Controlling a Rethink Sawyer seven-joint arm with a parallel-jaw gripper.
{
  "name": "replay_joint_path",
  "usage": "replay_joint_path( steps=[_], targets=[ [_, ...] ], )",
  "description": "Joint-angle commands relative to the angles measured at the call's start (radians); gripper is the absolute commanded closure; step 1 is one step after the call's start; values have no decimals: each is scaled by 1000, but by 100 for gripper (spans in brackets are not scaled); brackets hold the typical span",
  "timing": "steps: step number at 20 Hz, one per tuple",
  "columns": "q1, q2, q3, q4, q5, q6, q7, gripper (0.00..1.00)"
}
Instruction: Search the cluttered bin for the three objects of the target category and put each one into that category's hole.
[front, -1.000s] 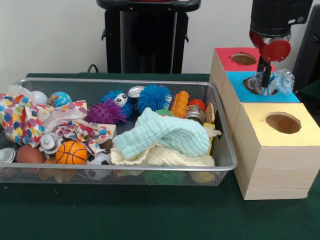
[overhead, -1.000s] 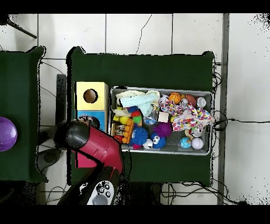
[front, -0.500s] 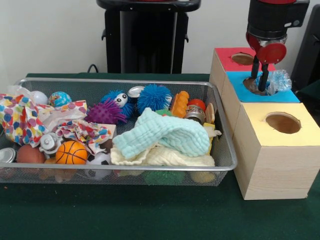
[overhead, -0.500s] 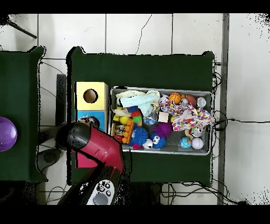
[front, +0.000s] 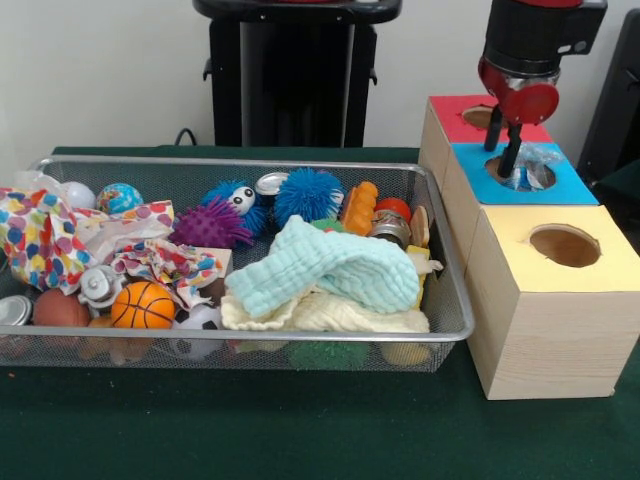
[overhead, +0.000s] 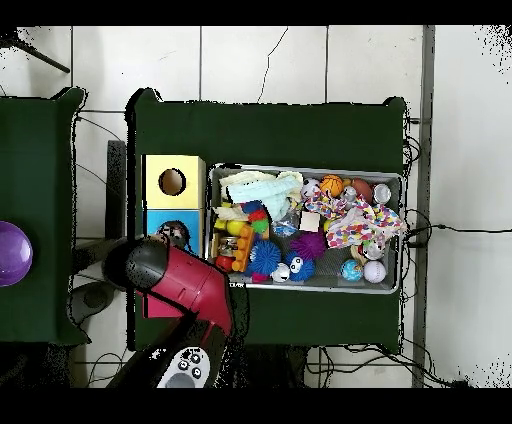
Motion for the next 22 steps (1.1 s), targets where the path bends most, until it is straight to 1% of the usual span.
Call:
replay_joint_path(
  steps=[1,4,10,14,18,19,22],
  targets=[
    [13,62,-17,-7,-86,145,216,0],
    [7,64,-22,-16,-90,149,209,0],
    [-15,52,-48,-53,-133,194,174,0],
    [-60,34,-51,-59,-161,193,107,0],
    [-110,16,-27,-64,-193,182,41,0],
    [-131,11,-20,-66,-209,175,7,0],
    [-179,-1,9,-66,-244,159,-45,0]
  ],
)
